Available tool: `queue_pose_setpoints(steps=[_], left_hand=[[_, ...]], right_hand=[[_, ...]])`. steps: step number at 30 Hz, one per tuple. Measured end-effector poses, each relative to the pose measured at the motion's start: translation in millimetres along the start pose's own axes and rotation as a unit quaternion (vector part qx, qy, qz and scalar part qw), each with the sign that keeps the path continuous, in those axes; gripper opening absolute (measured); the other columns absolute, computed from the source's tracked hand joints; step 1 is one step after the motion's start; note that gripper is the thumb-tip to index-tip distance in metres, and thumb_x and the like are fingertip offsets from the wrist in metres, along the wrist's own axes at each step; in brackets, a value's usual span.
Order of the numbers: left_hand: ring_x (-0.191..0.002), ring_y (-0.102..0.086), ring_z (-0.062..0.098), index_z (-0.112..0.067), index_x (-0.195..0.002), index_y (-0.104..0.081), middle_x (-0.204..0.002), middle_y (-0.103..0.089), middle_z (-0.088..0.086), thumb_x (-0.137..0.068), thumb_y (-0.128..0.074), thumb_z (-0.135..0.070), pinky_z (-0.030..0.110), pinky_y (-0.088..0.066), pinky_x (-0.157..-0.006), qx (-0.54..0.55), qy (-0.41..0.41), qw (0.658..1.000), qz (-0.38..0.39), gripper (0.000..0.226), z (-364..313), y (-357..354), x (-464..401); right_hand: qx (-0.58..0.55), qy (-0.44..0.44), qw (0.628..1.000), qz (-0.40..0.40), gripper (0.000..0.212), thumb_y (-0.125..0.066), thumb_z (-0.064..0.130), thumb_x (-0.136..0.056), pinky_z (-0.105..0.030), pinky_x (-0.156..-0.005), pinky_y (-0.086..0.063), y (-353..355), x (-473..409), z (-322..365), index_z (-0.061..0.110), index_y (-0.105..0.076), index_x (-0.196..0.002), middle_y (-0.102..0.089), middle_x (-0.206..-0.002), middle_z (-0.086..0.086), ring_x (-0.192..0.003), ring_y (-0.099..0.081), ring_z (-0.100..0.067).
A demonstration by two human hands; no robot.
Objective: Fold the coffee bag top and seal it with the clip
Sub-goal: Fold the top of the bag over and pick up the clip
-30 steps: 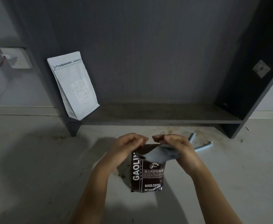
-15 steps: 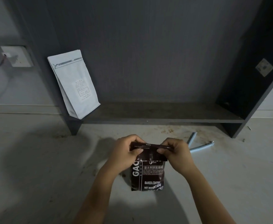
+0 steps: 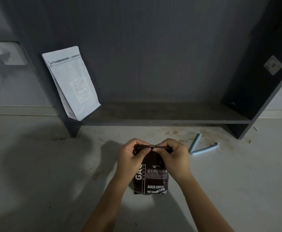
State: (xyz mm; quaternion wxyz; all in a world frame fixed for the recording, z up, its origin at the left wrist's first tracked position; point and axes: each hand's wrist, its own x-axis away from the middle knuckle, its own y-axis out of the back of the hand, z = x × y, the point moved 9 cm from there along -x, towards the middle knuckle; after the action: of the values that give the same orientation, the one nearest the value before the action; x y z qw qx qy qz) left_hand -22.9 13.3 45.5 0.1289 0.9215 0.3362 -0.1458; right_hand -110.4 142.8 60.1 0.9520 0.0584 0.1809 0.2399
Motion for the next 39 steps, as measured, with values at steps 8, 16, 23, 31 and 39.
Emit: queue_pose_setpoints(steps=[8,16,23,31,39], left_hand=[[-0.067,-0.066,-0.002,-0.041,-0.067,-0.066,-0.071,-0.072,-0.023,-0.080,-0.064,0.001,0.011,-0.050,-0.064,-0.005,0.003,0.998,-0.058,0.044,6.2,3.5,2.8],[-0.068,-0.069,-0.002,-0.036,-0.072,-0.067,-0.073,-0.074,-0.021,-0.074,-0.073,0.004,0.009,-0.051,-0.060,0.035,0.029,0.999,-0.017,0.041,18.9,0.9,-2.8],[-0.071,-0.066,-0.004,-0.041,-0.078,-0.060,-0.077,-0.070,-0.023,-0.063,-0.080,-0.006,0.009,-0.051,-0.064,0.016,0.061,0.997,0.043,0.043,31.1,-9.5,-6.6],[-0.061,-0.064,-0.003,-0.037,-0.072,-0.058,-0.066,-0.070,-0.018,-0.063,-0.076,-0.005,0.011,-0.051,-0.060,0.029,0.060,0.998,0.022,0.038,41.9,-11.3,-14.7],[-0.060,-0.066,0.000,-0.028,-0.073,-0.054,-0.063,-0.070,-0.015,-0.069,-0.076,0.010,0.015,-0.054,-0.059,0.020,0.072,0.997,0.027,0.044,53.9,-11.8,-20.4]], right_hand=[[-0.044,-0.005,0.999,-0.028,0.036,-0.076,-0.001,-0.068,-0.009,-0.063,-0.050,17.8,4.1,-19.2,0.033,-0.068,-0.078,-0.071,-0.070,0.020,-0.067,-0.066,0.001],[-0.078,-0.018,0.995,-0.054,0.029,-0.060,-0.003,-0.083,-0.021,-0.057,-0.049,28.2,-0.9,-37.7,0.018,-0.058,-0.063,-0.062,-0.061,0.001,-0.059,-0.058,-0.012],[0.002,0.011,0.994,-0.111,0.031,-0.047,0.027,-0.092,-0.022,-0.053,-0.044,39.7,-5.5,-50.3,0.022,-0.054,-0.062,-0.056,-0.058,0.004,-0.056,-0.054,-0.008],[0.458,-0.251,0.849,-0.076,0.063,-0.058,0.038,-0.083,-0.052,-0.100,-0.034,83.5,-27.0,-144.7,0.007,-0.034,-0.132,-0.037,-0.138,-0.026,-0.123,-0.035,-0.045],[0.524,-0.289,0.800,-0.049,0.058,-0.046,0.051,-0.086,-0.053,-0.104,-0.030,86.8,-18.6,-170.3,0.009,-0.047,-0.125,-0.032,-0.142,-0.024,-0.129,-0.026,-0.044]])
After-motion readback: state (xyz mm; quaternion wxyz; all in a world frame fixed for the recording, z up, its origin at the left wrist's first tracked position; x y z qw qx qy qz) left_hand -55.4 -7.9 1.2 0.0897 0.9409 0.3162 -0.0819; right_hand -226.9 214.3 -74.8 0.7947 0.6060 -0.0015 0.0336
